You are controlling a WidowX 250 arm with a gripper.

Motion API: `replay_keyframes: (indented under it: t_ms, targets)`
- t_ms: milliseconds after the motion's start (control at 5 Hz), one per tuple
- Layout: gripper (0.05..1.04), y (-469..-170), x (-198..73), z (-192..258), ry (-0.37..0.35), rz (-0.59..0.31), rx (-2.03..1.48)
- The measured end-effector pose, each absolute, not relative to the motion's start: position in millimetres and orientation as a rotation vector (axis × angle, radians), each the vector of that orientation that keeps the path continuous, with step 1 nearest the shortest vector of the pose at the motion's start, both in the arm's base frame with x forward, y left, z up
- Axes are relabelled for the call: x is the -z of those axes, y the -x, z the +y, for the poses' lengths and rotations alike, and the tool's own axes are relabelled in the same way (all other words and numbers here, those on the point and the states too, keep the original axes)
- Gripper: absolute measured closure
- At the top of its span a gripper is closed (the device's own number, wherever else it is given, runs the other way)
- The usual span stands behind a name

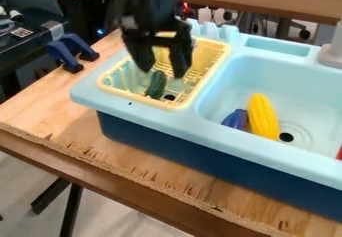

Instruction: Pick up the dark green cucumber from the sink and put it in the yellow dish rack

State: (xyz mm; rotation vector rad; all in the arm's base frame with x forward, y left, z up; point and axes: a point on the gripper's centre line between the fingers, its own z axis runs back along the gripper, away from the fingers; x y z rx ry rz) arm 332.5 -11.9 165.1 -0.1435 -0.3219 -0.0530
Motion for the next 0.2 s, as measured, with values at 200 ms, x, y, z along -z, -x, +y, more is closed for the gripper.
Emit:
replay_keyframes:
  t_ms: [200]
  targets:
    - [0.073,-328.5,-185.7,-27.4,0.126,-0.297,0.053]
